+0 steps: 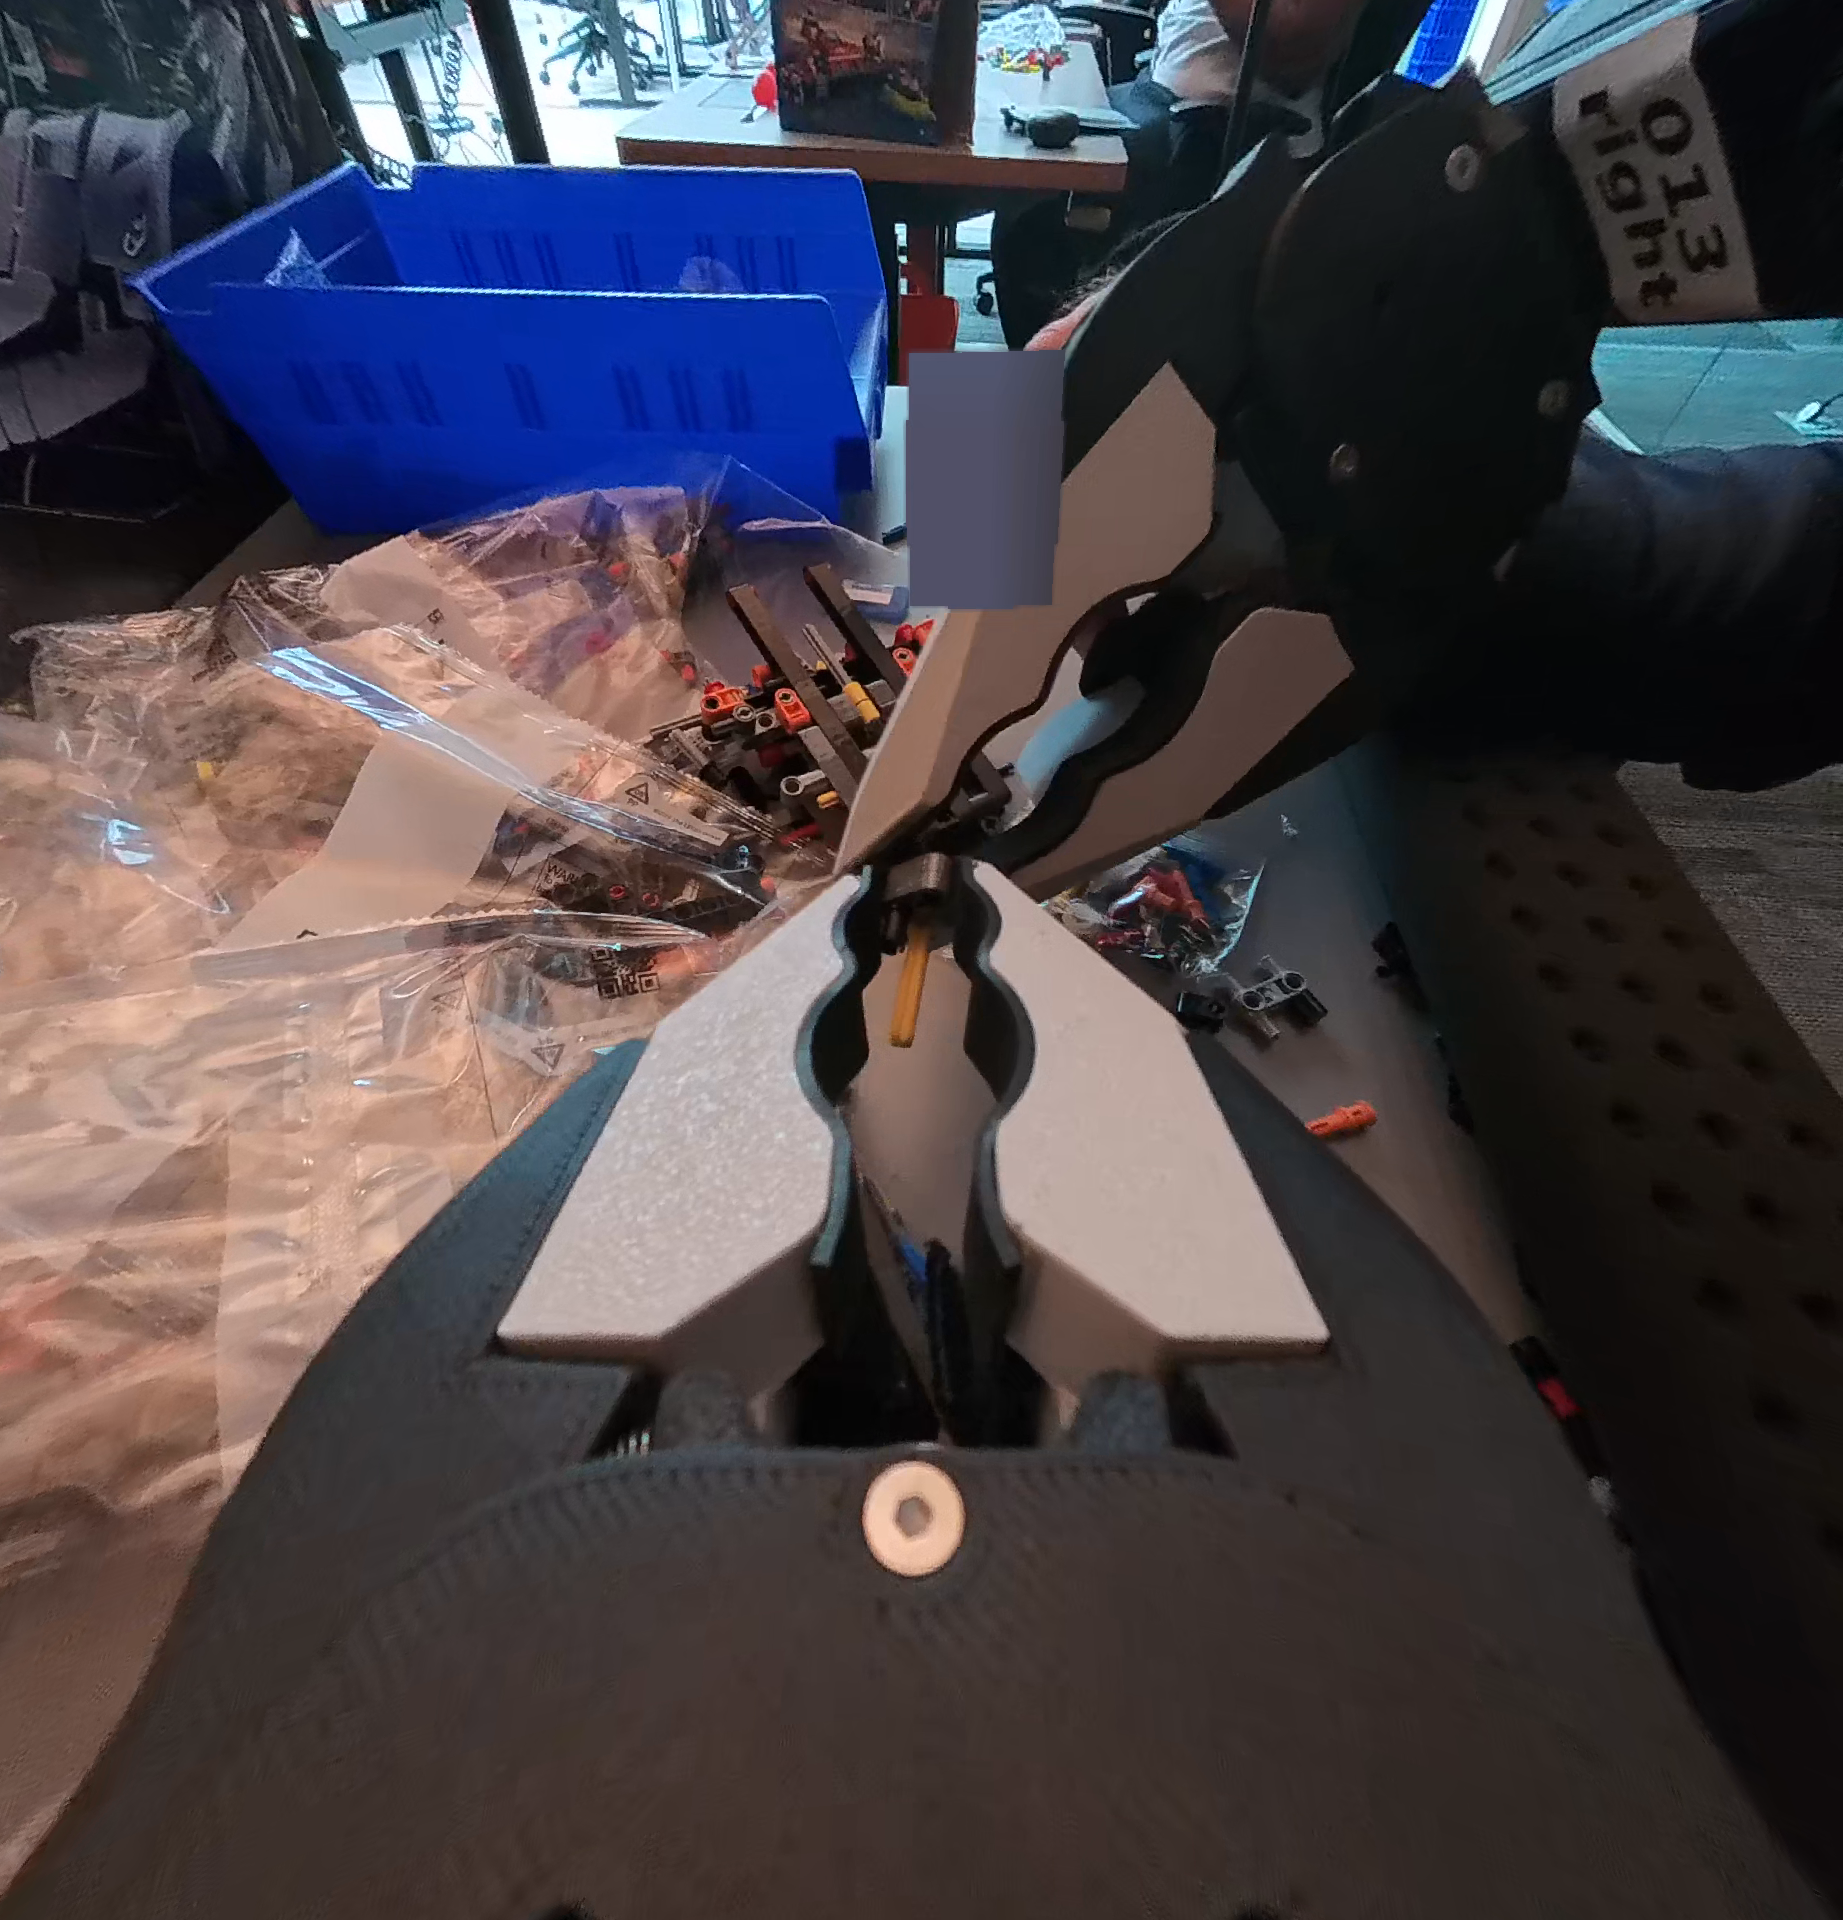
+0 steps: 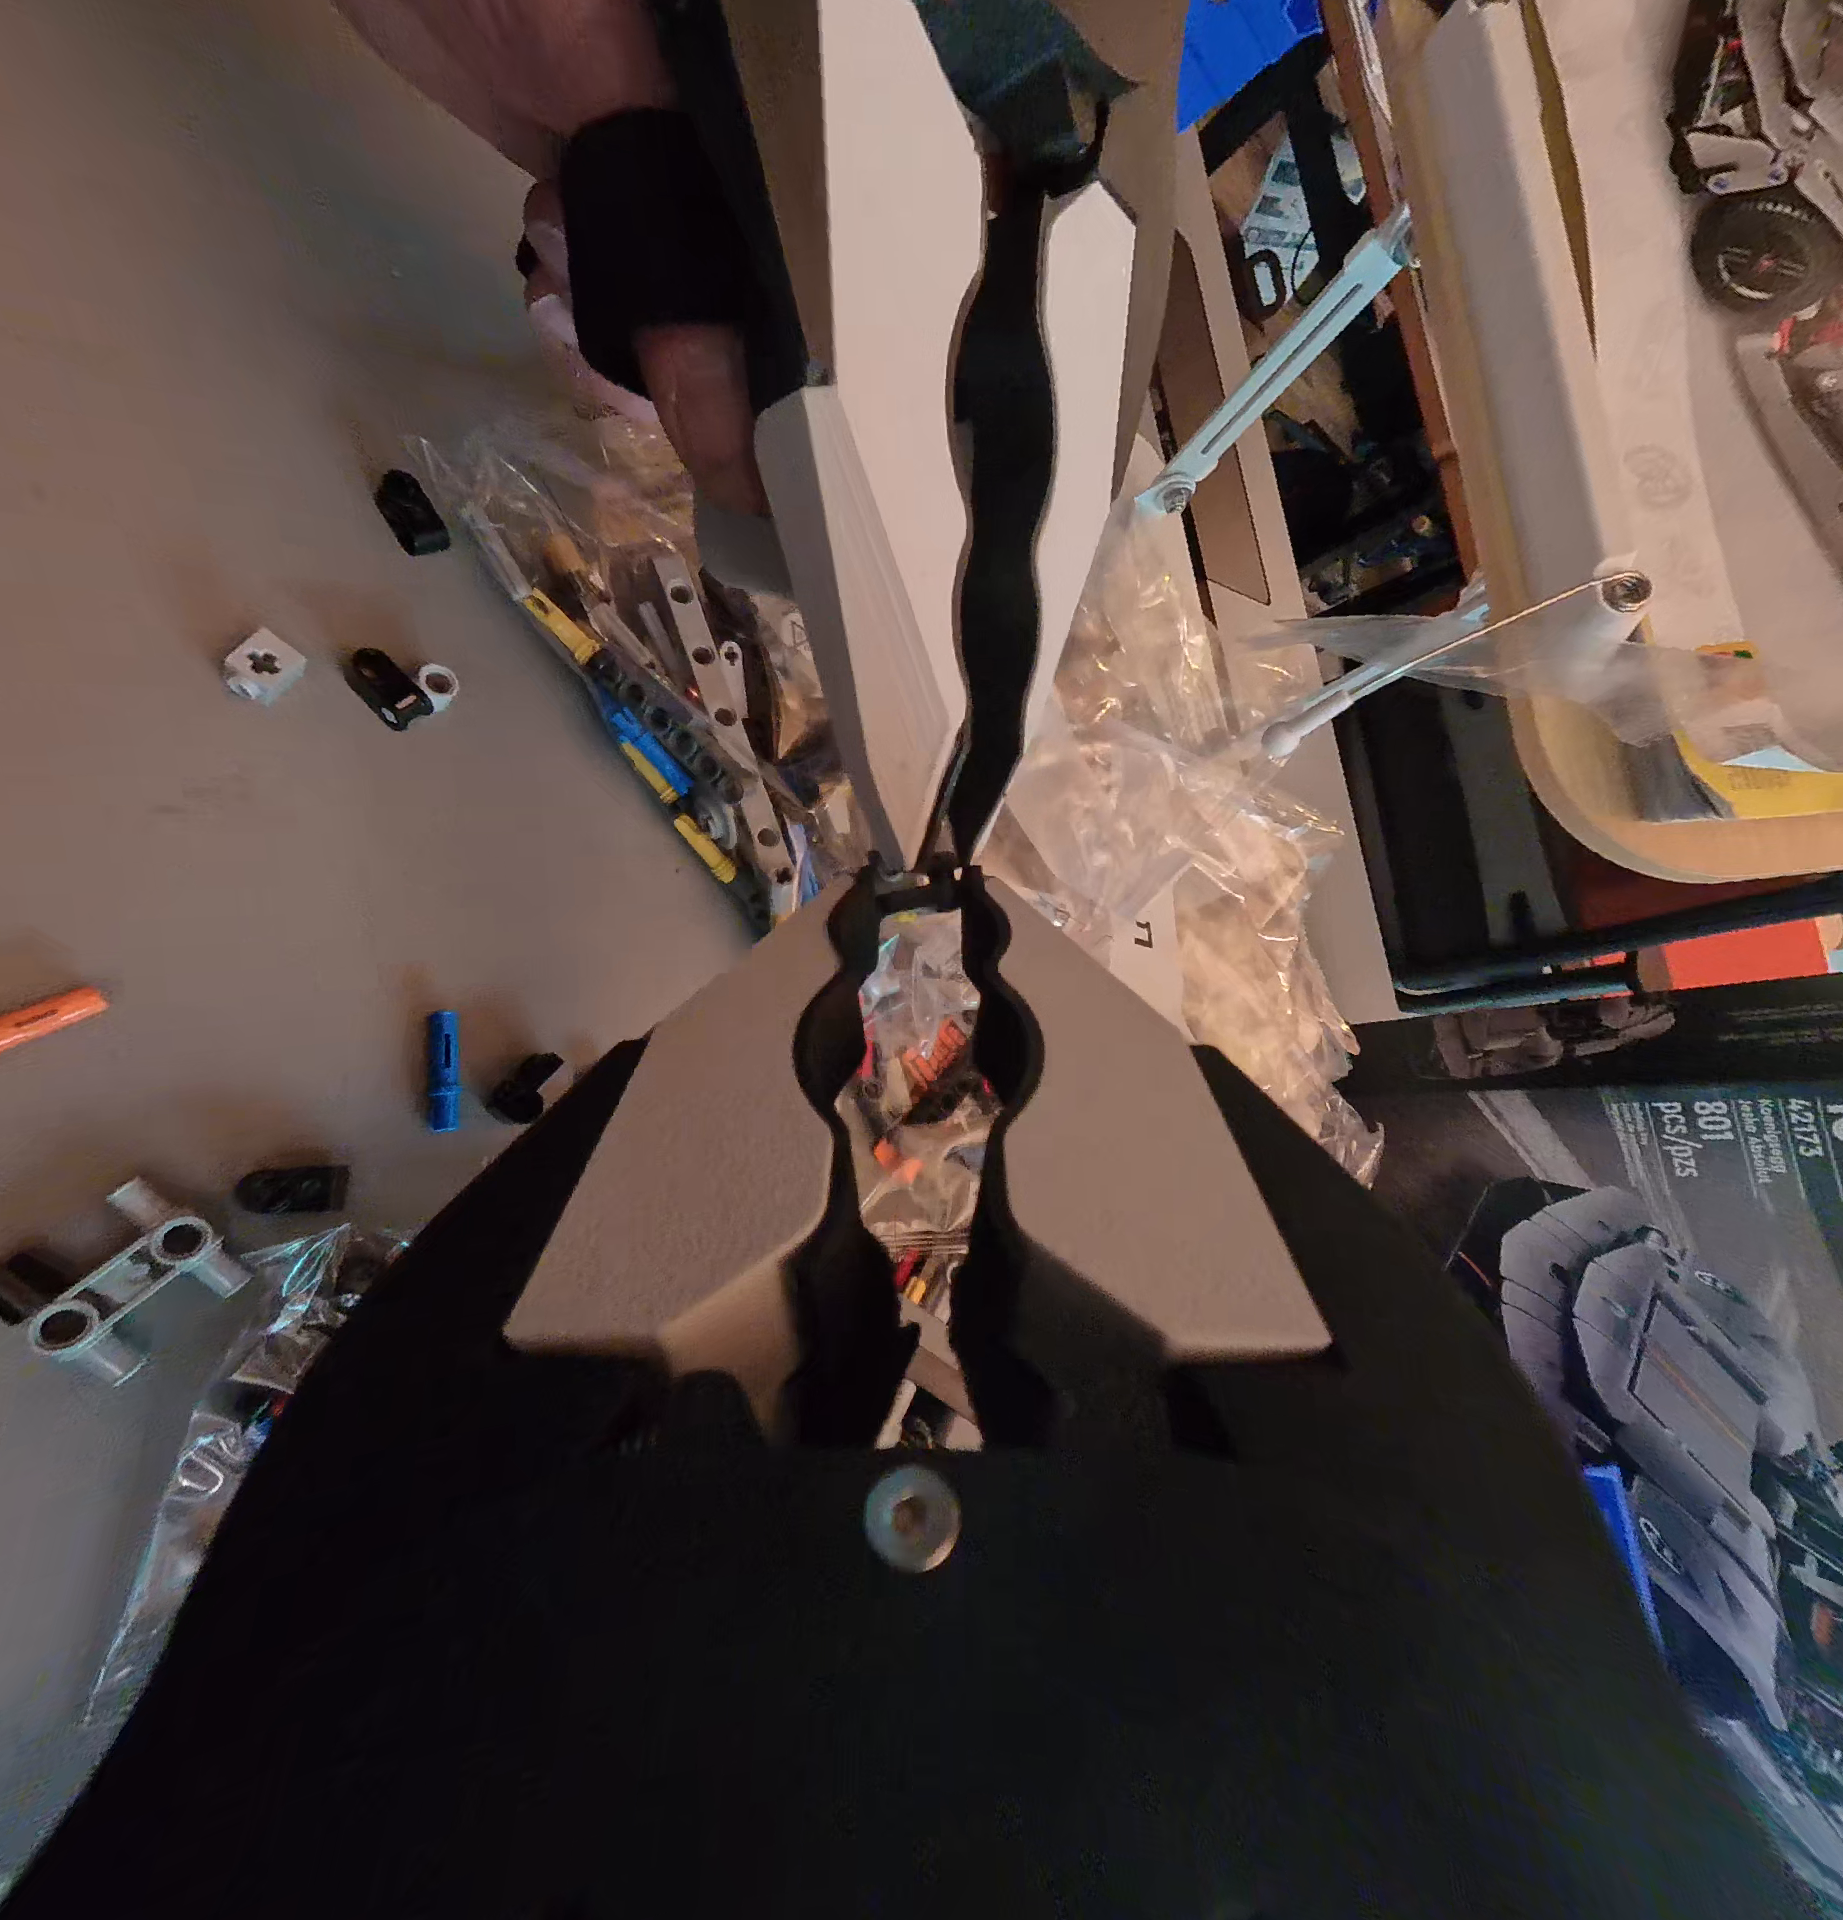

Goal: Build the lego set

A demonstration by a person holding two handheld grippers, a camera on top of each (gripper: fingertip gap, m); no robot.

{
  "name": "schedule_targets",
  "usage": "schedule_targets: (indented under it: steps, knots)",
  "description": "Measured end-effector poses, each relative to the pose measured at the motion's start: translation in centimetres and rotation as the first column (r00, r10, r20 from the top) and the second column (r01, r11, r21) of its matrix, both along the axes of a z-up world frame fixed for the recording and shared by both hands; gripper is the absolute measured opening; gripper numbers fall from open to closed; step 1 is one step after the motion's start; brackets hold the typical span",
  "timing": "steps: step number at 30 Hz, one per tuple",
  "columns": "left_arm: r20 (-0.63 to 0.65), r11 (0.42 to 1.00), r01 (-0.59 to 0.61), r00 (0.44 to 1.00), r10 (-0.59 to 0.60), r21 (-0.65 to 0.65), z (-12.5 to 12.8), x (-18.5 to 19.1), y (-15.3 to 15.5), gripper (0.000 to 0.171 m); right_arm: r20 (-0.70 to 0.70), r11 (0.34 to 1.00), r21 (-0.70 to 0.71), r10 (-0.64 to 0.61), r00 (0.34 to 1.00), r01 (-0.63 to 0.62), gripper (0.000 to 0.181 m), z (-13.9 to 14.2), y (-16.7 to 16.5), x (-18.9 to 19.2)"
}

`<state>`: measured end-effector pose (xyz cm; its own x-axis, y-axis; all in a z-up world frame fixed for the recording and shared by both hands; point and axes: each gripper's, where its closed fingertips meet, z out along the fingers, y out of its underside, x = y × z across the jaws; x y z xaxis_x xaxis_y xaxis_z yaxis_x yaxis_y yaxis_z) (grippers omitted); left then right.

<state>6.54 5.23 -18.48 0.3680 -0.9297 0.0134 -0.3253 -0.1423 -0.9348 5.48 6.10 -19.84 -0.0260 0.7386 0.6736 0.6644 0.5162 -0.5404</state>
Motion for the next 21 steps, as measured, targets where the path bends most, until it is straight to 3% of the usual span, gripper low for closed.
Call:
schedule_targets:
  steps: [8,9,10,13,17,19,21]
  knots:
    - [-0.004,1.000,0.029,1.000,-0.029,-0.008,0.2,0.1,-0.5,0.011,-0.007,0.999,-0.038,0.037,0.999,-0.037,0.013,0.1,-0.6,0.2]
    - [-0.009,1.000,0.016,1.000,-0.016,-0.005,0.2,-0.1,-0.4,0.000,0.012,0.999,-0.034,0.016,1.000,-0.015,0.011,-0.1,-0.2,0.6]
    - [-0.031,0.999,-0.036,0.999,0.036,0.007,0.1,-1.2,0.5,0.000,0.031,0.999,0.001,-0.052,0.998,0.052,0.012,-0.1,1.2,1.6]
    - [0.085,0.998,-0.062,0.994,0.064,-0.027,1.8,-3.5,1.1,0.000,-0.156,0.987,-0.155,0.025,0.987,-0.050,0.011,2.7,-0.3,1.5]
    - [0.055,0.997,0.043,0.998,-0.039,-0.061,0.7,-0.3,-0.6,0.000,-0.074,0.997,-0.071,0.035,0.997,-0.040,0.012,1.3,-0.4,1.0]
    - [0.060,0.996,0.038,0.998,-0.033,-0.083,0.4,0.1,-0.5,0.020,-0.069,0.997,-0.068,0.024,0.997,-0.028,0.012,1.1,-0.1,1.0]
    - [0.083,0.996,0.028,0.996,-0.021,-0.084,0.7,0.1,-0.3,0.025,-0.062,0.999,-0.035,0.011,0.998,-0.013,0.012,1.2,-0.1,0.8]
